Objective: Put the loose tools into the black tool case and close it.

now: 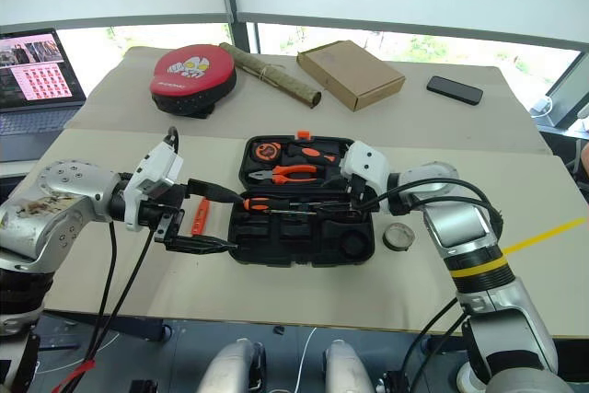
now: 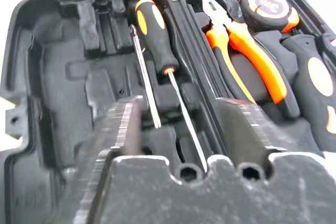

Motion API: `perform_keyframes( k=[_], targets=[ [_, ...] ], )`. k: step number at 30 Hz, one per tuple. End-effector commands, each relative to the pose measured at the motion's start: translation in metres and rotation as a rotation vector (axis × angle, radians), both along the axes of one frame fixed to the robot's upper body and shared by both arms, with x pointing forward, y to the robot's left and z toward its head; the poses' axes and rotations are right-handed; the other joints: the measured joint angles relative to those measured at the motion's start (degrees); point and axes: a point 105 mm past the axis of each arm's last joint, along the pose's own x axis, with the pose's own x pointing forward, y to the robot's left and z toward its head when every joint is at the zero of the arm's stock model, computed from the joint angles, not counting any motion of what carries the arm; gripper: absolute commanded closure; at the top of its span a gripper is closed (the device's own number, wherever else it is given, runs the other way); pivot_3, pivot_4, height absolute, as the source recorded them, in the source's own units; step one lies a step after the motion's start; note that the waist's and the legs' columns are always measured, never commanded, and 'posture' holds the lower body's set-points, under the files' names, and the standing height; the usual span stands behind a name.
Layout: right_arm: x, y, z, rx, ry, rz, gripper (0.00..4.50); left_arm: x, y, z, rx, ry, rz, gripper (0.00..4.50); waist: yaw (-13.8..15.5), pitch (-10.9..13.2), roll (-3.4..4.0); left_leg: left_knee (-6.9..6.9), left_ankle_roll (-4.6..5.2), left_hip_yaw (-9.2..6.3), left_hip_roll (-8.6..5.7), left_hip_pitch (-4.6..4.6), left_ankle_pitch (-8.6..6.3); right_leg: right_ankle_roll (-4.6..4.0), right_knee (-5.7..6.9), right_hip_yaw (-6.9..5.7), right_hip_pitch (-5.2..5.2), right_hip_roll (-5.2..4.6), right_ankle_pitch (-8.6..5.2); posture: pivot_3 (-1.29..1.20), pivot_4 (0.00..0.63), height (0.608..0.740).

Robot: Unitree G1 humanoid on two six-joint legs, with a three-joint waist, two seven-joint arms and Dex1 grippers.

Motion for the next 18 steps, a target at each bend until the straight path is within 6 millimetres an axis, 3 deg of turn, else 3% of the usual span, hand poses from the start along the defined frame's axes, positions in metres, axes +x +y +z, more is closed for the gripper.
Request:
perform_keyframes(
  k=[1, 4, 13, 18],
  targets=[
    [0.002, -0.001, -0.005, -0.01, -0.006, -0.02, 3.39, 0.001, -0.002, 0.005, 0.003, -0.044, -0.018, 0.0, 0.0, 0.0, 0.0, 0.01, 0.0, 0.0, 0.0, 0.0, 0.0, 0.0, 0.0, 0.0, 0.0, 0.0, 0.0, 0.0, 0.15, 0.74],
    [0.001, 0.0, -0.017, -0.03, 0.022, -0.019, 4.45, 0.004, -0.002, 0.004, 0.006, -0.047, -0.015, 0.0, 0.0, 0.0, 0.0, 0.01, 0.0, 0.01, 0.01, 0.0, 0.0, 0.0, 0.02, 0.0, 0.0, 0.01, 0.0, 0.0, 0.15, 0.74],
    [-0.001, 0.004, -0.063, -0.239, 0.047, 0.008, 4.49, 0.011, -0.003, 0.003, 0.006, -0.053, -0.013, 0.0, -0.3, 0.0, -0.06, 0.02, 0.0, -0.01, 0.05, 0.08, 0.0, -0.02, 0.07, 0.0, 0.04, 0.06, -0.01, 0.0, 0.15, 0.74],
    [-0.006, 0.013, -0.059, -0.237, 0.014, 0.041, 4.49, 0.013, -0.001, 0.001, 0.009, -0.056, -0.002, 0.0, -0.3, -0.1, -0.18, 0.02, -0.01, 0.0, 0.07, 0.19, 0.0, -0.07, 0.18, 0.0, 0.09, 0.07, -0.04, 0.0, 0.15, 0.74]
  ],
)
